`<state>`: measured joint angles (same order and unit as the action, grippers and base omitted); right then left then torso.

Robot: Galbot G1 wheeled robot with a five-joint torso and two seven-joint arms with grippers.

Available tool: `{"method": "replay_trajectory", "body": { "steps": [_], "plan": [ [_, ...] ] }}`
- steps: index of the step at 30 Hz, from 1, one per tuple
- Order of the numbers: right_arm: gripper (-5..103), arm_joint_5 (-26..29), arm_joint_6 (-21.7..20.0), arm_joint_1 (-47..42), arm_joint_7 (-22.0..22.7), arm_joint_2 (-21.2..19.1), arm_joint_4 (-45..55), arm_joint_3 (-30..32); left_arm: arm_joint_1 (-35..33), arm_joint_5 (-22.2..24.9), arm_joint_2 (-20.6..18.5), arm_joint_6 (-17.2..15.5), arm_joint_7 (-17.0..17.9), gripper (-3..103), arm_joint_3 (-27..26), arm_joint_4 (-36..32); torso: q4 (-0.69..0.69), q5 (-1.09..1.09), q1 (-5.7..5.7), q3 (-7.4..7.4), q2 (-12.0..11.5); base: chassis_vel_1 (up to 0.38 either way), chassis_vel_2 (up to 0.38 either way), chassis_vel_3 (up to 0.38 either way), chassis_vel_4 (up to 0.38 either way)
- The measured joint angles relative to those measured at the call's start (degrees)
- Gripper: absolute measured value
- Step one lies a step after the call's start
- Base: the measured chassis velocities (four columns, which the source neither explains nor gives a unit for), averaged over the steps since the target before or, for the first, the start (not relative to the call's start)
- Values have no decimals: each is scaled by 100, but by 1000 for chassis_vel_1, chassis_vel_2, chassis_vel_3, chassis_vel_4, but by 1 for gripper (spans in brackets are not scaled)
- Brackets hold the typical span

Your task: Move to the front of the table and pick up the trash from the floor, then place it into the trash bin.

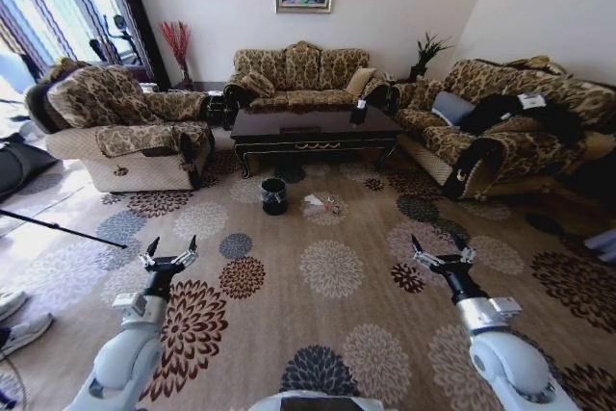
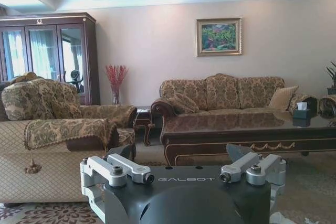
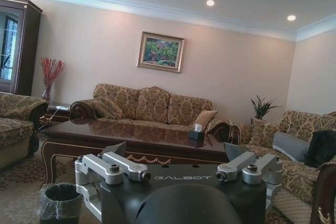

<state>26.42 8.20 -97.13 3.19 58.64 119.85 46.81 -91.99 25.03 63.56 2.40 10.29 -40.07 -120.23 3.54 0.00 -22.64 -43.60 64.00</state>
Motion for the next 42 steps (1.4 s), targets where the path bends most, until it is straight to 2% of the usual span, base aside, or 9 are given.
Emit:
{"method": "replay_trajectory", "body": {
  "steps": [11,16,20,21,24,42],
  "plan": [
    [100,48,4,19,48,-39,11,16,37,60,71,-36,41,100,160,-36,0,0,0,0,0,0,0,0,0],
    [100,115,-16,66,109,-64,13,6,52,226,123,-257,42,100,162,-96,0,-1,1,3,-6,0,0,0,0],
    [100,139,-33,106,139,-79,6,2,40,288,161,-619,169,100,181,-197,0,0,37,42,-81,0,0,0,0],
    [100,139,-33,106,139,-79,6,2,40,288,161,-619,169,100,181,-197,0,0,37,42,-81,0,0,0,0],
    [100,136,-34,111,147,-76,-3,-5,26,293,199,-810,216,100,197,-245,0,0,86,99,-187,0,0,0,0],
    [100,30,19,25,136,35,78,-60,-38,-26,216,-848,185,100,265,-224,1,0,330,403,-735,0,0,0,0]
  ]
}}
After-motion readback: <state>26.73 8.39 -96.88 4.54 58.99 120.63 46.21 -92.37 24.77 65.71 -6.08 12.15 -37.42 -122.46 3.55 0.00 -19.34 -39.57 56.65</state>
